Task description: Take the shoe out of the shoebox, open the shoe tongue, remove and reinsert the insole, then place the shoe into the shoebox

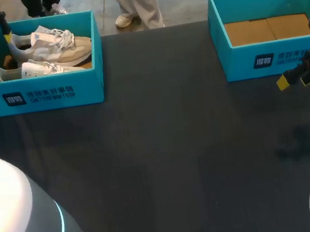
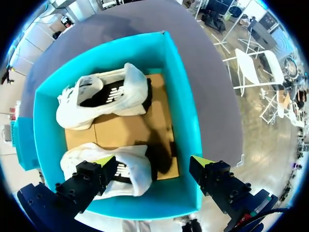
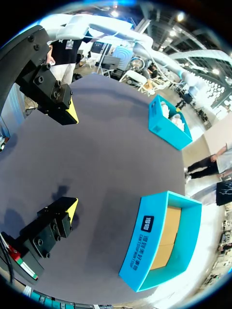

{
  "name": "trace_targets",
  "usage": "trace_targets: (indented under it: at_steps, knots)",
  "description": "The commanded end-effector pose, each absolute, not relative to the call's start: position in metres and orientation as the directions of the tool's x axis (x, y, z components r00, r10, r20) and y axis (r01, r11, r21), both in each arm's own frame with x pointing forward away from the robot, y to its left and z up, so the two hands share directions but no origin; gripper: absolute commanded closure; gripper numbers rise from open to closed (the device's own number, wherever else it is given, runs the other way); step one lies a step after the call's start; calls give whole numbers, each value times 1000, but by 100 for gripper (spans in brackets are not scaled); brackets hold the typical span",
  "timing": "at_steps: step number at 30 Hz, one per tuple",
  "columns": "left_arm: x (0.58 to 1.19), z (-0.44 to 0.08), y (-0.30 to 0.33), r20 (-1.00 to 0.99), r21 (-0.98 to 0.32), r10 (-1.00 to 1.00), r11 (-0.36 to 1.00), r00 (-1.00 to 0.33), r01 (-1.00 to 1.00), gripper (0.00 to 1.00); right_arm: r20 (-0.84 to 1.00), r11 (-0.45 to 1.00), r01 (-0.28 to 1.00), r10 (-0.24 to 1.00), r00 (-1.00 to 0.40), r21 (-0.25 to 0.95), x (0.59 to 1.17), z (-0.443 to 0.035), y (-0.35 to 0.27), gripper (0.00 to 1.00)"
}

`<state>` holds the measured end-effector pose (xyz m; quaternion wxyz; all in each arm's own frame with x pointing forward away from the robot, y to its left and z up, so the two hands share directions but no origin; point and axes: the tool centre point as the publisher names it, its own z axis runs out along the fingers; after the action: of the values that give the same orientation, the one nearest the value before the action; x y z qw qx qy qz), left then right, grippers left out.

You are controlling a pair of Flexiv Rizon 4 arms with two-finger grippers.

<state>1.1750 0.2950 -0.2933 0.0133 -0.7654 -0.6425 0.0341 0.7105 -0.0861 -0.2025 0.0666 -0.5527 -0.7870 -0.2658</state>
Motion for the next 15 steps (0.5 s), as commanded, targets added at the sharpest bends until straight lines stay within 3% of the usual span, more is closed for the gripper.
trace_targets:
  at_steps: [1, 8, 11, 15]
  knots:
    - [1134, -292, 291, -6, 26, 982, -191, 191, 981, 0, 398, 247, 906, 835, -379, 343, 711, -203, -85, 0]
    - [1105, -293, 284, -9, 33, 973, -230, 230, 973, 0, 398, 247, 906, 835, -379, 343, 711, -203, -85, 0]
    - [1095, -293, 280, -3, 54, 973, -230, 231, 972, 8, 398, 247, 906, 835, -379, 343, 711, -203, -85, 0]
    - [1083, -294, 277, -3, 68, 973, -229, 230, 971, 11, 398, 247, 906, 835, -379, 343, 711, -203, -85, 0]
